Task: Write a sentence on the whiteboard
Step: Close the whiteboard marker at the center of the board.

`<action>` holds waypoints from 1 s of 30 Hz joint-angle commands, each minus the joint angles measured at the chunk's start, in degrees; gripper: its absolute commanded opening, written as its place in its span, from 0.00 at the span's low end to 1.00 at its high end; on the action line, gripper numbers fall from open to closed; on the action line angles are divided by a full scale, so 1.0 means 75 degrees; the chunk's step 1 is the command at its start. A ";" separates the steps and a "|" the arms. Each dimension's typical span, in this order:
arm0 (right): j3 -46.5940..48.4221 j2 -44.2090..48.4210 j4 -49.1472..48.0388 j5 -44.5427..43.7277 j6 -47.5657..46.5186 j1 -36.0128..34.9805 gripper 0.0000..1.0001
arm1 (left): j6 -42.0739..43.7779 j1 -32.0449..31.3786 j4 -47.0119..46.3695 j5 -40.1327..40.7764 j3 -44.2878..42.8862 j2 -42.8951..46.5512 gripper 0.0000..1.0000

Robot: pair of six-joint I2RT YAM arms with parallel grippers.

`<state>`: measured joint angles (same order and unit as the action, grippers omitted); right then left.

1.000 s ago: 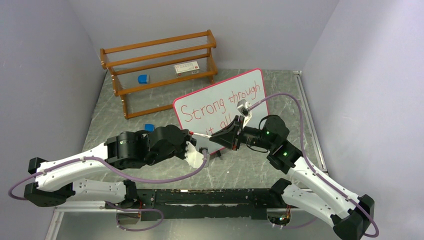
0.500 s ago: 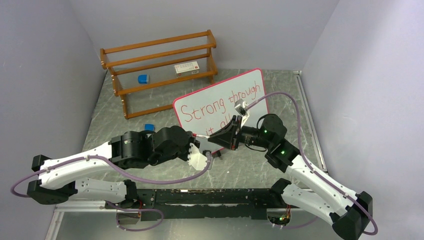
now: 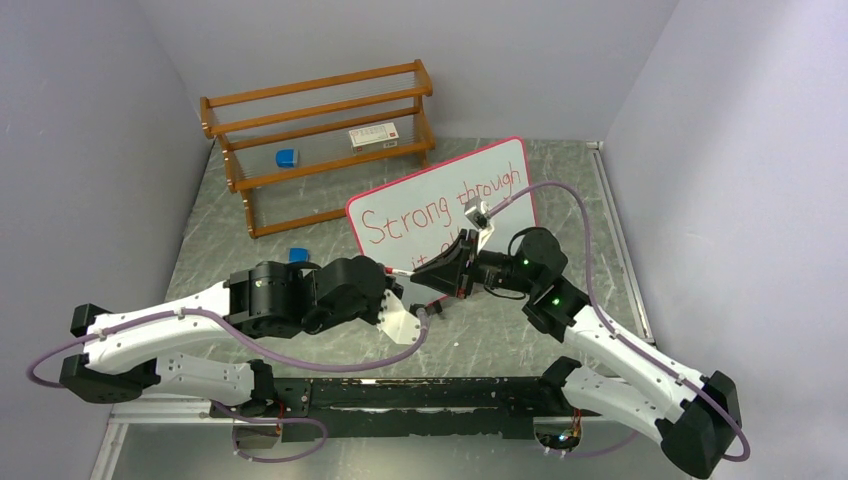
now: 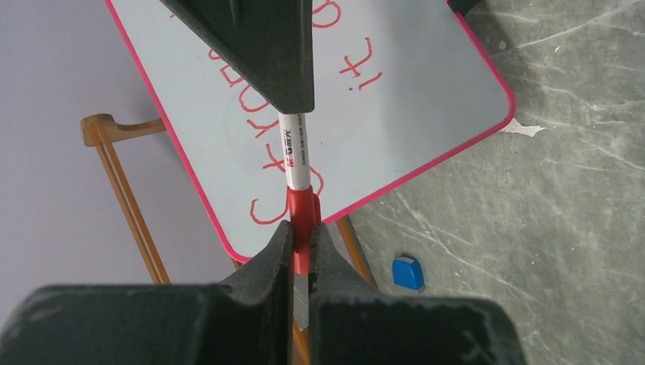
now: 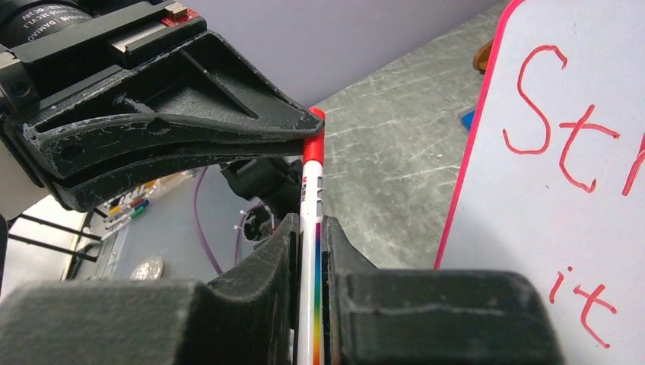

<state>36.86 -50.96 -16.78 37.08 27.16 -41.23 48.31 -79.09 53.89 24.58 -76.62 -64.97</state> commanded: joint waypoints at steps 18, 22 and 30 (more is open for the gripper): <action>-0.1333 0.0764 -0.2312 -0.2179 -0.1408 0.0029 0.00 | -0.3685 -0.0260 -0.2499 0.2495 -0.0737 0.0278 0.71; -0.1776 0.0996 -0.2994 -0.2679 -0.1809 0.0009 0.00 | -0.6153 -0.0135 -0.2646 0.3604 -0.0782 0.0131 0.77; -0.2382 0.1329 -0.4047 -0.3576 -0.2488 -0.0178 0.00 | -1.0394 0.1736 -0.3008 0.1966 -0.0380 0.0168 0.74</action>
<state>20.49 -42.28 -39.64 15.44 12.73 -41.87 -8.93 -72.01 36.84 45.56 -81.08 -64.40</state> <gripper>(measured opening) 0.133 0.757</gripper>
